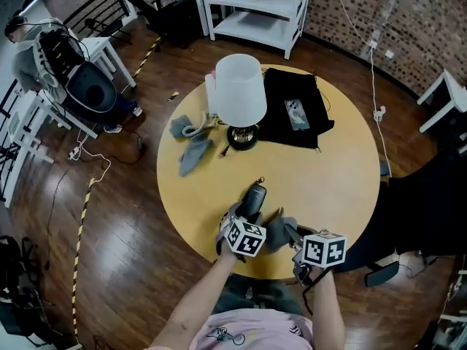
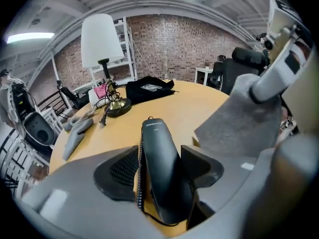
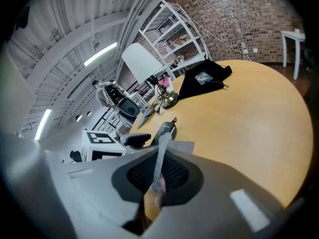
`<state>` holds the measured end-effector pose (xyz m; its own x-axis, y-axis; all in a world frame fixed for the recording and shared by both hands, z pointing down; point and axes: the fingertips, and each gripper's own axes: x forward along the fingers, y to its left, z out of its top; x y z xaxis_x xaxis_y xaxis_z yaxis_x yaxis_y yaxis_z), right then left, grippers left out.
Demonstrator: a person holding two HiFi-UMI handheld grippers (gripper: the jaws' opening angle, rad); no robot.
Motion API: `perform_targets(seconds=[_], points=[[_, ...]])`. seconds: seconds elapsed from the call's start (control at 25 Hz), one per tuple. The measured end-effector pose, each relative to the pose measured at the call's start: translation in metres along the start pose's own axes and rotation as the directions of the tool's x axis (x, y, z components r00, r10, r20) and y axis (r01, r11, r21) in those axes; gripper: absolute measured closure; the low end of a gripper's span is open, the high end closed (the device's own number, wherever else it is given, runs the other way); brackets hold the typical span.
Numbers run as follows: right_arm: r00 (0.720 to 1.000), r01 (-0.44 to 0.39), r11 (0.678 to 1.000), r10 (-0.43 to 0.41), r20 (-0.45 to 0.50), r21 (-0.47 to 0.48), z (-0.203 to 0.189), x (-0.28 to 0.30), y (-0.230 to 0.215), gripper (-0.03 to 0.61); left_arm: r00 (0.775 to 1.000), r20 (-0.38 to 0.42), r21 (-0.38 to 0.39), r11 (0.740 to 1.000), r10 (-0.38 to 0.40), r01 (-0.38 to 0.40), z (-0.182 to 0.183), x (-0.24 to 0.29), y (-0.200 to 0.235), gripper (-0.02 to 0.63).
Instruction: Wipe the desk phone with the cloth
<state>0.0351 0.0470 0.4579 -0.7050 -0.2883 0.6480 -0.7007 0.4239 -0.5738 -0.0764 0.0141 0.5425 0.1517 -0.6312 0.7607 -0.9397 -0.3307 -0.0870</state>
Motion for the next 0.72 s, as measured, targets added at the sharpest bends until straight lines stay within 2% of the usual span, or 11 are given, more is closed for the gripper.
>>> perform_targets(seconds=[0.16, 0.32, 0.52, 0.64, 0.72], points=[[1.000, 0.003, 1.000, -0.003, 0.003, 0.011, -0.005, -0.005, -0.008, 0.572, 0.999, -0.026, -0.010, 1.000, -0.027, 0.027, 0.006, 0.015, 0.000, 0.336], [1.000, -0.013, 0.999, 0.012, 0.018, 0.032, -0.003, -0.009, -0.016, 0.572, 0.998, -0.019, -0.070, 0.996, -0.052, 0.051, 0.008, 0.015, 0.000, 0.358], [0.999, -0.039, 0.999, 0.039, 0.029, 0.020, 0.011, -0.005, -0.017, 0.572, 0.993, 0.094, -0.180, 0.980, -0.071, 0.087, 0.020, -0.013, 0.009, 0.382], [0.997, -0.078, 0.996, 0.079, 0.013, -0.045, 0.033, 0.024, -0.002, 0.572, 0.979, 0.187, -0.278, 0.952, -0.078, 0.129, 0.028, -0.044, 0.022, 0.382], [0.995, -0.100, 0.991, 0.099, -0.008, -0.089, 0.050, 0.053, 0.009, 0.572, 0.965, 0.257, -0.336, 0.931, -0.057, 0.144, 0.030, -0.072, 0.037, 0.382]])
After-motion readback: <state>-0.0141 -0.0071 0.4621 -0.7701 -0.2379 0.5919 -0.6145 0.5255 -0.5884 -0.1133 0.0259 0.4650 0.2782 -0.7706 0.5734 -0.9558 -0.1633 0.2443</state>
